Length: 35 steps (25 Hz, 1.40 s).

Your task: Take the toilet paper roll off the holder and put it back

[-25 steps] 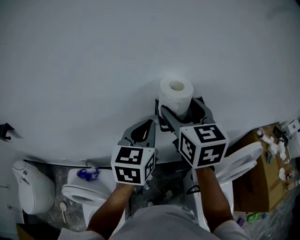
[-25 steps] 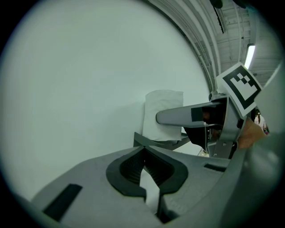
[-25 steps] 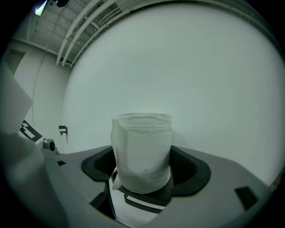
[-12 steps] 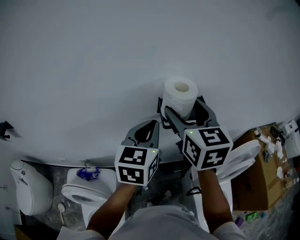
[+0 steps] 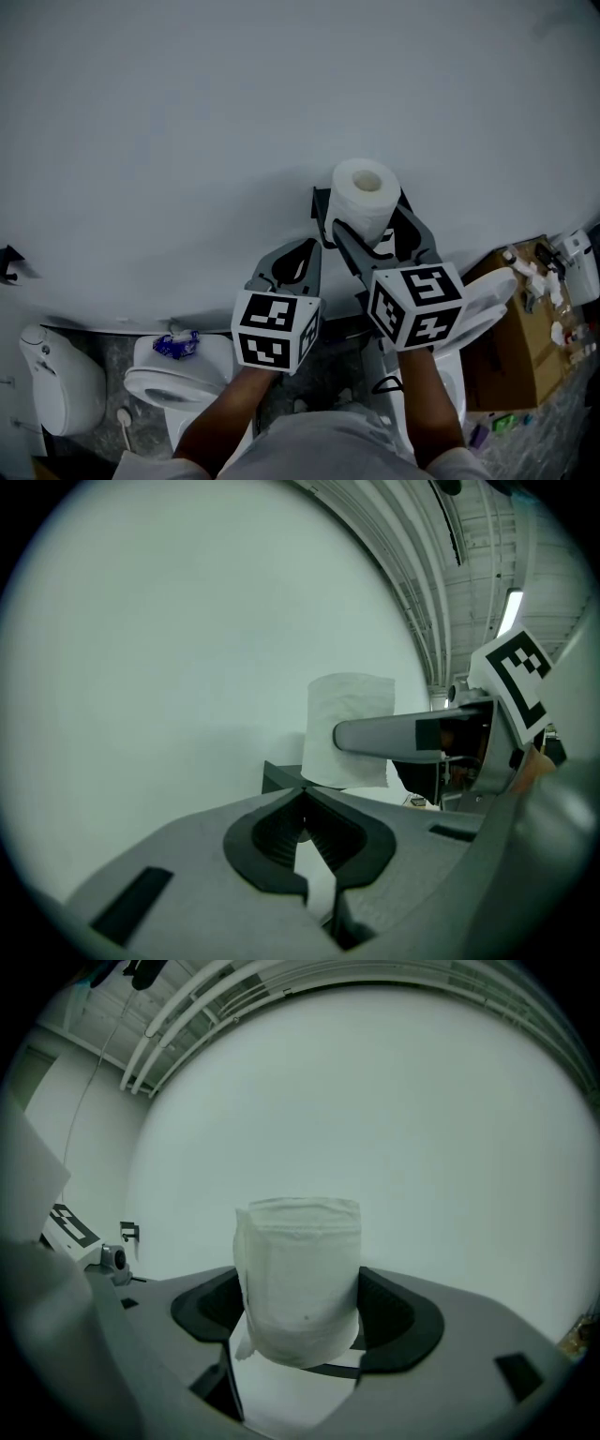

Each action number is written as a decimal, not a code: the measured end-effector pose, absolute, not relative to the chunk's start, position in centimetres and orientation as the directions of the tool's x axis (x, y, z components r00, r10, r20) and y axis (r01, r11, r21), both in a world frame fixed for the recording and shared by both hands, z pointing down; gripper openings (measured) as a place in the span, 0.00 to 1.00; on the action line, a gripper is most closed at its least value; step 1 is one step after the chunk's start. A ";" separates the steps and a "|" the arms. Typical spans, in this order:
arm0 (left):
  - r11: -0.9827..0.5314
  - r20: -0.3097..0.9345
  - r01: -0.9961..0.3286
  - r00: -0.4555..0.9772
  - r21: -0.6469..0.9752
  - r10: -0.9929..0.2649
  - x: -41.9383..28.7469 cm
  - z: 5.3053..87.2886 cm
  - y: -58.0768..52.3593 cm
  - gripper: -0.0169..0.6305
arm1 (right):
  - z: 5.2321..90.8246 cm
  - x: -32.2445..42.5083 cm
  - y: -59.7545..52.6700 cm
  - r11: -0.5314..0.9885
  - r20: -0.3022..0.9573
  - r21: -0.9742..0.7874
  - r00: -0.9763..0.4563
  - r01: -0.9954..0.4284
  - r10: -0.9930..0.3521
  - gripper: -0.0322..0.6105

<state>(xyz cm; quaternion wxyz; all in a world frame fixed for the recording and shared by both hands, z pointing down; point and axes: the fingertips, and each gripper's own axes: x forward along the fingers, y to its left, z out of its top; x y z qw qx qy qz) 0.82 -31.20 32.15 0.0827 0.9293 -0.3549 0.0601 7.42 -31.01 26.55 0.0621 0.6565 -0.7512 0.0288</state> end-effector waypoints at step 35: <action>-0.686 0.177 -0.724 0.687 0.078 -0.705 6.3 32.2 -23.7 0.03 | 30.2 11.9 -22.5 0.209 0.136 0.016 -0.205 -0.978 -0.969 0.62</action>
